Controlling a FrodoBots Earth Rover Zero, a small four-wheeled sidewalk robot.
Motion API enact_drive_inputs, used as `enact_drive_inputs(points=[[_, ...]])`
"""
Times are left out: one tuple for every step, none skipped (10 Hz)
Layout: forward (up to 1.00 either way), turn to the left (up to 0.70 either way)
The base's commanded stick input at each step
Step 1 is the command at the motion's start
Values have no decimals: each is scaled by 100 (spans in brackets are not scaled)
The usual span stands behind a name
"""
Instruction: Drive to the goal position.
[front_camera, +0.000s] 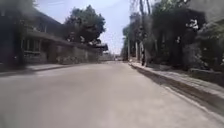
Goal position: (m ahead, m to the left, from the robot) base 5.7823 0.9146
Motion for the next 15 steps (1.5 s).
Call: enact_drive_inputs(points=[[70, 0], [70, 0], [83, 0], [85, -27], [85, -33], [85, -33], [85, -20], [85, -5], [85, 0], [85, 0], [85, 0], [85, 0], [85, 0], [85, 0], [85, 0]])
